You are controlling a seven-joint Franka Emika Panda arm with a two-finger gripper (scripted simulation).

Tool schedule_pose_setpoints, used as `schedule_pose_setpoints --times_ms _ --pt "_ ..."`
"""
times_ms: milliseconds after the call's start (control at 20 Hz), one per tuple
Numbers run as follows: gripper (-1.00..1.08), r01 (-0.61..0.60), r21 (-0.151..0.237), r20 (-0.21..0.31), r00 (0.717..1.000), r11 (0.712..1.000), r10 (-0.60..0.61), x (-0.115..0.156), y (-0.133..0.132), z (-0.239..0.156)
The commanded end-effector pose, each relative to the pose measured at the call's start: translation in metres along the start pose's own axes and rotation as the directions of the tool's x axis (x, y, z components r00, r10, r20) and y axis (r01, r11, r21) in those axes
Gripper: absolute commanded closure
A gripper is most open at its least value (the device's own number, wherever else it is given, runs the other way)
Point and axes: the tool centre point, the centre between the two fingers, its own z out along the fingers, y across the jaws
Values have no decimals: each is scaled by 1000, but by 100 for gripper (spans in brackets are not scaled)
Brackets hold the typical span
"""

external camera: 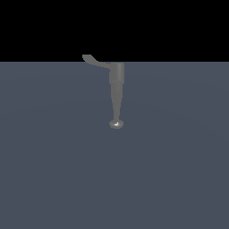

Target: Turn on the faucet by rotating a designated handle.

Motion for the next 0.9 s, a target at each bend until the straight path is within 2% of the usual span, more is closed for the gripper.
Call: schedule_pose_setpoints --times_ms 0,850 --pt "108 0 0 0 1000 1000 0 0 0 0" --pt "108 -57 17 14 998 998 57 10 -1 5"
